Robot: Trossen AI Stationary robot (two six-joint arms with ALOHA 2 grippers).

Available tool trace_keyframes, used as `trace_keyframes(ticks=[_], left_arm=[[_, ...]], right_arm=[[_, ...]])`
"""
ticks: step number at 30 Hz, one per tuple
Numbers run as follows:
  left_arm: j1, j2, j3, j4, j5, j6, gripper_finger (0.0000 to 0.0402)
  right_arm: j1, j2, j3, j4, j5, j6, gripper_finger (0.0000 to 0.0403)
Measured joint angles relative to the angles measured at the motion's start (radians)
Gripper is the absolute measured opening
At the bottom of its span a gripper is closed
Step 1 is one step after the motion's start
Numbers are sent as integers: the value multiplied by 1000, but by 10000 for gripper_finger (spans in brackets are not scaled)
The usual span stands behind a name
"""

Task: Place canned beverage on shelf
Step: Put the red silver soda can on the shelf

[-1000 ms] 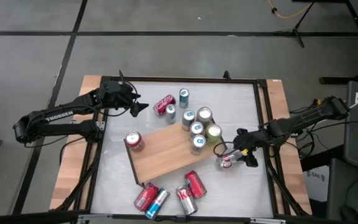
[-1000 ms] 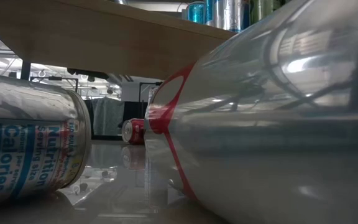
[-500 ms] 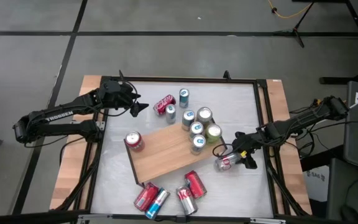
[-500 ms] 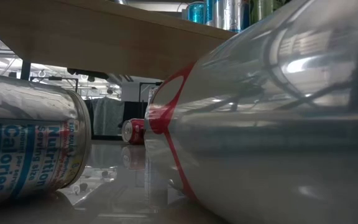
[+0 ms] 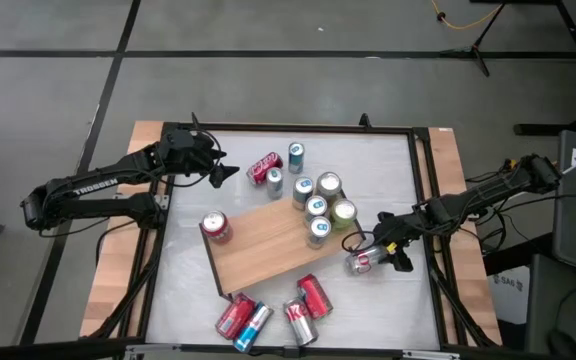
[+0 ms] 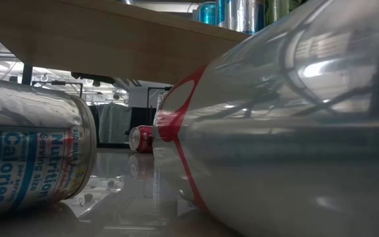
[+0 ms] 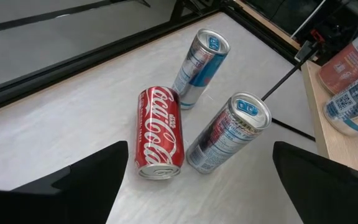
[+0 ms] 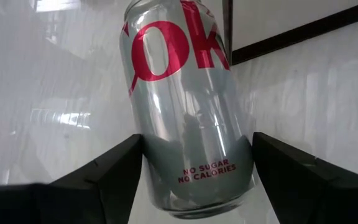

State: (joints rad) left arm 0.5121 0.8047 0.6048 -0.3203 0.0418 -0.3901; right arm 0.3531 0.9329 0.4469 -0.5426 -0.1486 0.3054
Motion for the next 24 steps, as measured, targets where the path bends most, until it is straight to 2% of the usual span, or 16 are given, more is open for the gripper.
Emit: trace_keyframes(ticks=[12,21,24], left_arm=[[0,0,0,0,0,0,395],[0,0,0,0,0,0,395],[0,0,0,0,0,0,395]], right_arm=[[0,0,0,0,1,6,295],[0,1,-2,-6,34,29,385],[0,1,-2,2,44,31,397]])
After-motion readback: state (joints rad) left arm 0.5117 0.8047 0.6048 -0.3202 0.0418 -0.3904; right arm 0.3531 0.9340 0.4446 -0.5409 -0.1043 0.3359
